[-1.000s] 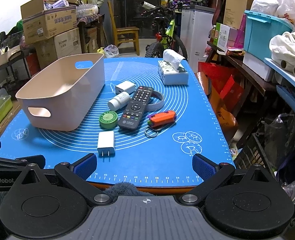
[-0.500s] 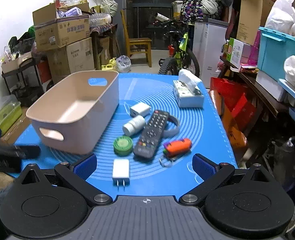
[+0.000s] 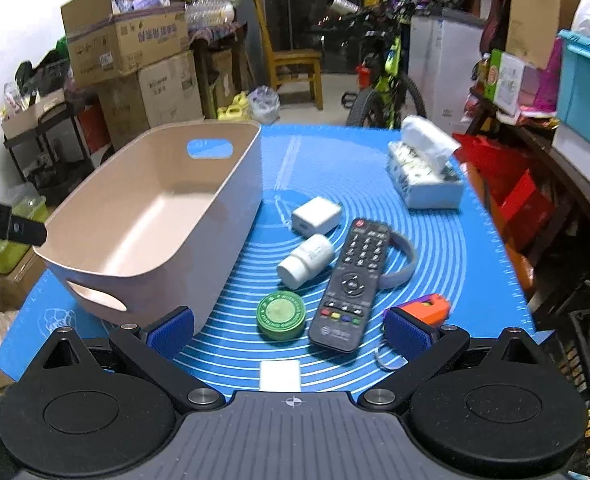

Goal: Organize rigid objects
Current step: 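Grasp the bin rim with the left tool while the right tool grasps the white charger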

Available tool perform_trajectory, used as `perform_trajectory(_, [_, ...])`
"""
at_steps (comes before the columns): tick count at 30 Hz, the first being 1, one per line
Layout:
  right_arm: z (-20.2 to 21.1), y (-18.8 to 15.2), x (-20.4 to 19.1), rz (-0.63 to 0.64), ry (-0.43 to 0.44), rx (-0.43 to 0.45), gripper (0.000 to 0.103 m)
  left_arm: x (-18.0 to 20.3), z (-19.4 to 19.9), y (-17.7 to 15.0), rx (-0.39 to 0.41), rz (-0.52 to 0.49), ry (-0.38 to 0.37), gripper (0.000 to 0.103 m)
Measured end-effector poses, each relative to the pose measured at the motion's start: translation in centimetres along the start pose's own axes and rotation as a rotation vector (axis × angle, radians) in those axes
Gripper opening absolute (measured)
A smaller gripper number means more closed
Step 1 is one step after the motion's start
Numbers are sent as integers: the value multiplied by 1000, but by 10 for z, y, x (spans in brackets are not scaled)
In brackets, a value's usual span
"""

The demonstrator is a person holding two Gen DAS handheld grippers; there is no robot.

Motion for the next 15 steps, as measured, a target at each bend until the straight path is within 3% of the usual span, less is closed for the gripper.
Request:
perform_trajectory(2, [-13,-2,-3,6,1,-29,101,-9,-12,4,-21,6,10,99])
perform_trajectory(5, [-30,-8,-8,22,1,-70,100,-15,-27,7,-50,14,-5,86])
perform_trajectory(11, [-55,-22,-12,37,-5,-147,95,-22,-52,12,-100,13,-20,85])
perform_trajectory(15, [-65,-27,-13,42,-4,-185,92,-24,-64,9,-131,19,-26,73])
Point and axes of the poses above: each gripper's, at about its wrist camera, not at the fingertips, and z roughly against the way its jaws point, x to its right, y to its top, the point moved 9 cm from there along -z, roughly the way its jaws point, and after that the axes turned 11 degrees about -y, right-handed, at the moved point
